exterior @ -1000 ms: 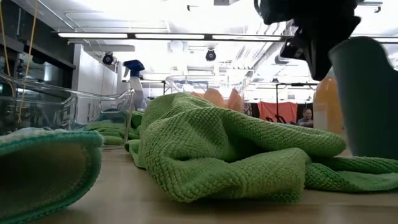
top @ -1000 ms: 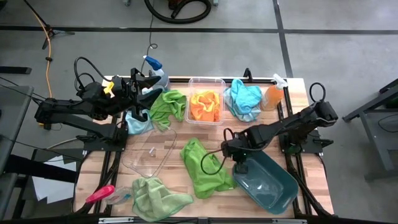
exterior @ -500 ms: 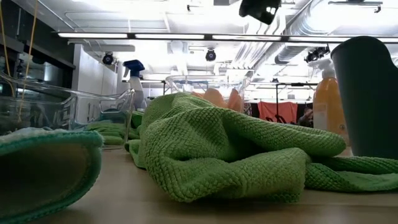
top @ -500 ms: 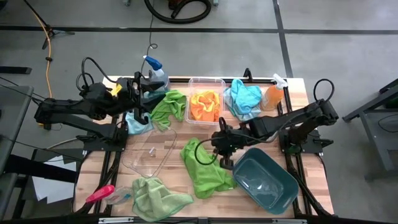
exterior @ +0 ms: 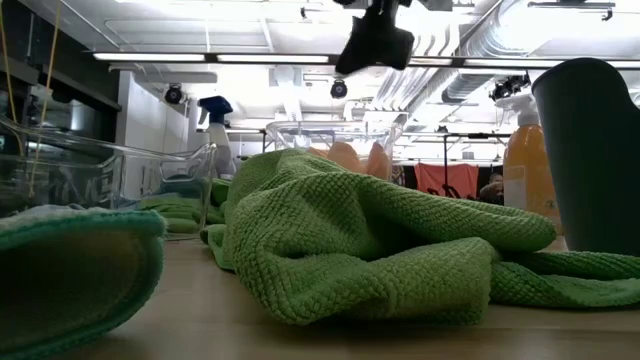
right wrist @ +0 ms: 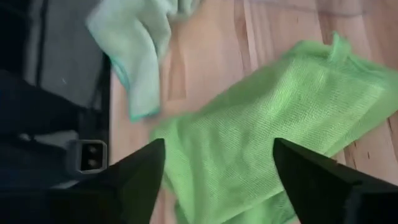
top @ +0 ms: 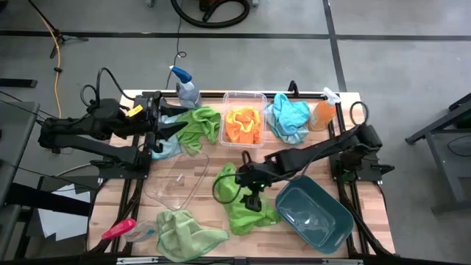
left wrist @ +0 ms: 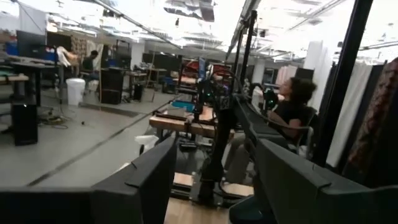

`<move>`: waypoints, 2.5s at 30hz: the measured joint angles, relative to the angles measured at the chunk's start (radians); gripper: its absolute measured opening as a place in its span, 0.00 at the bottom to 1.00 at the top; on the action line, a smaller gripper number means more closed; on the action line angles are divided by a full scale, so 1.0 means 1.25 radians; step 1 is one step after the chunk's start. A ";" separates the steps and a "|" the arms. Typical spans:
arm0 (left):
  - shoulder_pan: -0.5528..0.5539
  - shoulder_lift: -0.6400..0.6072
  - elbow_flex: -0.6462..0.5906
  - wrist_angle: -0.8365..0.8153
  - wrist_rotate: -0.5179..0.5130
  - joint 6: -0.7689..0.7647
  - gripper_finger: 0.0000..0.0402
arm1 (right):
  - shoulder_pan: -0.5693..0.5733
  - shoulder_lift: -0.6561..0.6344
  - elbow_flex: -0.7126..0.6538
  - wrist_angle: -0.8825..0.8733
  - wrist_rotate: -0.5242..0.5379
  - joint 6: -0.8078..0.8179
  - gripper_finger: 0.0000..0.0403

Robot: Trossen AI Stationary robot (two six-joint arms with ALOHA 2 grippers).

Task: Sort microfiber towel by color & place in baskets
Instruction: Put the green microfiber towel into the blue bin

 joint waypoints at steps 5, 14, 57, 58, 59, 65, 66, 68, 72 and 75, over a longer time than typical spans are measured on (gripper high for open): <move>0.000 -0.030 0.000 -0.030 -0.002 0.017 0.52 | 0.007 0.103 0.091 -0.109 0.069 -0.024 0.83; 0.000 -0.039 0.000 -0.045 -0.002 0.005 0.52 | 0.027 0.248 0.156 -0.147 0.117 -0.014 0.84; -0.065 0.185 0.000 0.137 -0.036 -0.256 0.52 | 0.461 -0.323 0.154 -0.598 0.531 0.468 0.02; -0.065 0.186 0.000 0.136 -0.036 -0.256 0.52 | 0.489 -0.319 0.153 -0.620 0.530 0.531 0.02; -0.065 0.186 0.000 0.136 -0.036 -0.256 0.52 | 0.516 -0.314 0.147 -0.635 0.530 0.591 0.02; -0.065 0.185 0.000 0.139 -0.036 -0.254 0.52 | 0.625 -0.300 0.056 -0.644 0.410 0.843 0.02; -0.065 0.185 0.000 0.139 -0.036 -0.251 0.52 | 0.634 -0.300 0.034 -0.646 0.371 0.880 0.02; -0.065 0.185 0.000 0.139 -0.036 -0.241 0.52 | 0.644 -0.300 -0.006 -0.658 0.303 0.943 0.02; -0.065 0.185 0.000 0.139 -0.037 -0.234 0.52 | 0.635 -0.300 -0.083 -0.635 0.258 1.016 0.02; -0.064 0.185 0.000 0.139 -0.037 -0.234 0.52 | 0.607 -0.300 -0.131 -0.579 0.286 1.033 0.02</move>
